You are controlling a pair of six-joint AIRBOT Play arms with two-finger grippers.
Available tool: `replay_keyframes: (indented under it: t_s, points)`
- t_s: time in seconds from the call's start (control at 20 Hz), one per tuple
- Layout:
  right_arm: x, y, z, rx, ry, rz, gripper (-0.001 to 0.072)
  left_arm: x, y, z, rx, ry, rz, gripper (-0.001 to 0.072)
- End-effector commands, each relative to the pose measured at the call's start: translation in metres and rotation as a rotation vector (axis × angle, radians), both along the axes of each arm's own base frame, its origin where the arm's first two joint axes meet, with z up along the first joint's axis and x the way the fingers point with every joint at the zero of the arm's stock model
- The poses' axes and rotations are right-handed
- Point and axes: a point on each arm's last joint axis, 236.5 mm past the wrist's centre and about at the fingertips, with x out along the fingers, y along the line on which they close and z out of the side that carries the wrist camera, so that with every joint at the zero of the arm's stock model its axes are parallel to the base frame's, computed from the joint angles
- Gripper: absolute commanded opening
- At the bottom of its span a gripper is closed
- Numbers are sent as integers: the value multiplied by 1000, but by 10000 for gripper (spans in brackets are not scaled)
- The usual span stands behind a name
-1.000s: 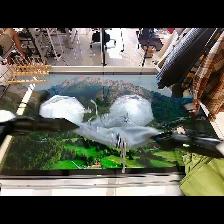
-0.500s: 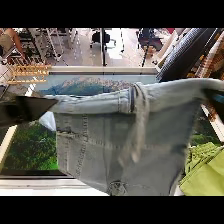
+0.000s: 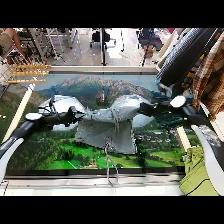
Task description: Fold the clothes and pants, and hang the long-sleeved shirts on hangers.
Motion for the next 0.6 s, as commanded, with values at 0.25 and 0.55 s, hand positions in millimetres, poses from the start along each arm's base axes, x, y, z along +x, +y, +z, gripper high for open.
replay_keyframes:
  t_s: [0.25,0.55]
  points:
    - [-107,21,33,-51,173,383,66,-46,41,-15,-200,160,-270,16]
    - [-177,28,-50,-99,364,376,67,-102,53,-75,37,331,-459,17]
